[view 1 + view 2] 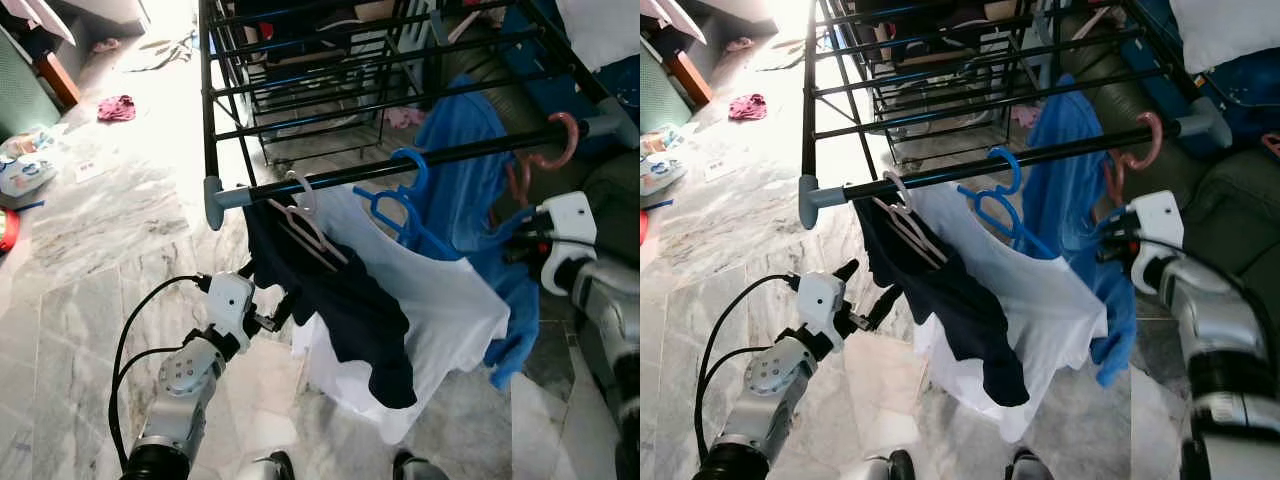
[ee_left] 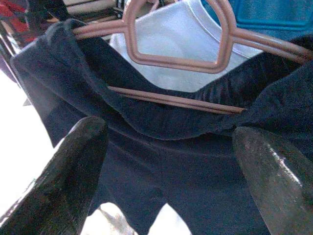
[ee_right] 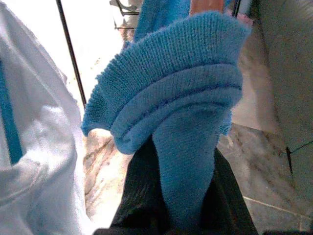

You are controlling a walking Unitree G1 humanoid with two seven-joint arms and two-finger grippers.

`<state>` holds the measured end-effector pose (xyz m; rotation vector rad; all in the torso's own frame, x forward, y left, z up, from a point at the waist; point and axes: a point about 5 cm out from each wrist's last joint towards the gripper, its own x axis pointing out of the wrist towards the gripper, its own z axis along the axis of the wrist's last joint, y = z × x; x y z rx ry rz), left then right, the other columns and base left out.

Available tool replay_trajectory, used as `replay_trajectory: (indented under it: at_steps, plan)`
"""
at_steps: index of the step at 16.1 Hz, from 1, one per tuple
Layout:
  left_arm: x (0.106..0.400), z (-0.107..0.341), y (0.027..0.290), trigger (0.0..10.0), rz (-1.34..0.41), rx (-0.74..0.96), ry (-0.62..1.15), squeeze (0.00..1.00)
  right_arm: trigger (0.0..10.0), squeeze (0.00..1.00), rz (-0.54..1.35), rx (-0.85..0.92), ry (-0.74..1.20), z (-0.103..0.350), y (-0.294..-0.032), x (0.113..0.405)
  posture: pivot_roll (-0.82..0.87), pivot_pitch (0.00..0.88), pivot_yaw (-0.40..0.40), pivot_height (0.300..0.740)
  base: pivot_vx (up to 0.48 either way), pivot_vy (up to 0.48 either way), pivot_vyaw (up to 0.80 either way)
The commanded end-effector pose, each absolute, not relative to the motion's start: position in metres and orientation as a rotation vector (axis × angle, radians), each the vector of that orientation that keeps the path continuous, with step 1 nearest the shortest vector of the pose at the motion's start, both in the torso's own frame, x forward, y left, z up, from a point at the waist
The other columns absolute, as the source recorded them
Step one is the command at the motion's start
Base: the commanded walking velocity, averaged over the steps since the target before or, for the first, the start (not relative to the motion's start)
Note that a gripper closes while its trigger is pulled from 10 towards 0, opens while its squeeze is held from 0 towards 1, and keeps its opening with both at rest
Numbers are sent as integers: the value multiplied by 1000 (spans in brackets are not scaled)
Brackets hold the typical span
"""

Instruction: Hang hanger

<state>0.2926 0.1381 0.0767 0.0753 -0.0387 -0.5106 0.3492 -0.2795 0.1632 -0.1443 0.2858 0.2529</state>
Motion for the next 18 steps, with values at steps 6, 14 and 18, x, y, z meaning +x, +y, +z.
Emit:
replay_trajectory:
  at_steps: [6, 14, 18]
  plan:
    - [290, 72, 139, 10000, -516, 71, -3, 0, 10000, 0, 259, -63, 343, 168, -273, 368, -65, 212, 112, 740, 0, 0, 0]
    - [289, 68, 141, 10000, -493, 61, 23, 0, 10000, 0, 274, -75, 492, 141, -251, 374, -45, 208, 105, 740, 0, 0, 0]
    - [290, 68, 140, 10000, -485, 58, 27, 0, 10000, 0, 254, -79, 486, 140, -252, 374, -44, 203, 102, 740, 0, 0, 0]
